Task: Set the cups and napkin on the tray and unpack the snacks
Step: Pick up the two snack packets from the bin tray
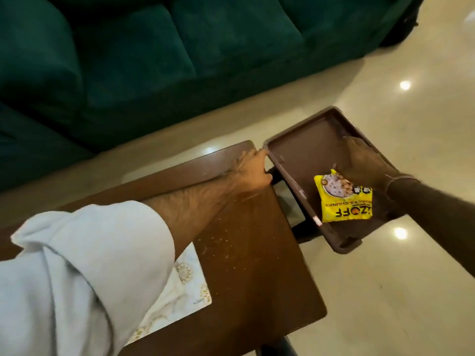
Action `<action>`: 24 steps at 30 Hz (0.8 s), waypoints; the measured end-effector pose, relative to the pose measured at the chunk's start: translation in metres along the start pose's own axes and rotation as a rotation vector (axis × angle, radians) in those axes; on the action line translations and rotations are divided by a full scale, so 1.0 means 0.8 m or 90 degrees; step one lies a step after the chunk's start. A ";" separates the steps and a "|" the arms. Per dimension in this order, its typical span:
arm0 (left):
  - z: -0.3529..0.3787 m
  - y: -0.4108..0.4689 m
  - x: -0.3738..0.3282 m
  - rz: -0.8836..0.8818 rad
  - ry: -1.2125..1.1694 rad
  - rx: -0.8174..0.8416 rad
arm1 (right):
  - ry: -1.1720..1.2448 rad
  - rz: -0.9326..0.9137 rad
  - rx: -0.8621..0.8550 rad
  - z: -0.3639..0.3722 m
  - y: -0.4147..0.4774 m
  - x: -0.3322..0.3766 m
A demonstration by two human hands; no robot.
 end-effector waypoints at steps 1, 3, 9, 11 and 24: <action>0.024 0.011 -0.019 0.012 0.002 0.022 | 0.007 0.020 0.010 0.013 -0.007 -0.031; 0.068 0.033 -0.052 0.025 0.014 0.061 | 0.018 0.059 0.014 0.033 -0.020 -0.088; 0.162 0.079 -0.132 0.036 0.049 0.098 | 0.115 0.188 -0.019 0.084 -0.059 -0.195; 0.188 0.088 -0.146 0.007 0.031 0.121 | 0.172 0.235 -0.046 0.105 -0.072 -0.209; 0.256 0.068 -0.139 -0.340 -0.593 0.345 | 0.538 0.580 -0.452 0.183 -0.178 -0.174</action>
Point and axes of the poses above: each hand's wrist, its own y-axis towards the middle knuckle, its own z-axis out of the palm, x = y × z, the point moved 8 cm from there along y, towards the middle knuckle, and after that the axes turned 15 degrees about -z, right-handed, at the moved point
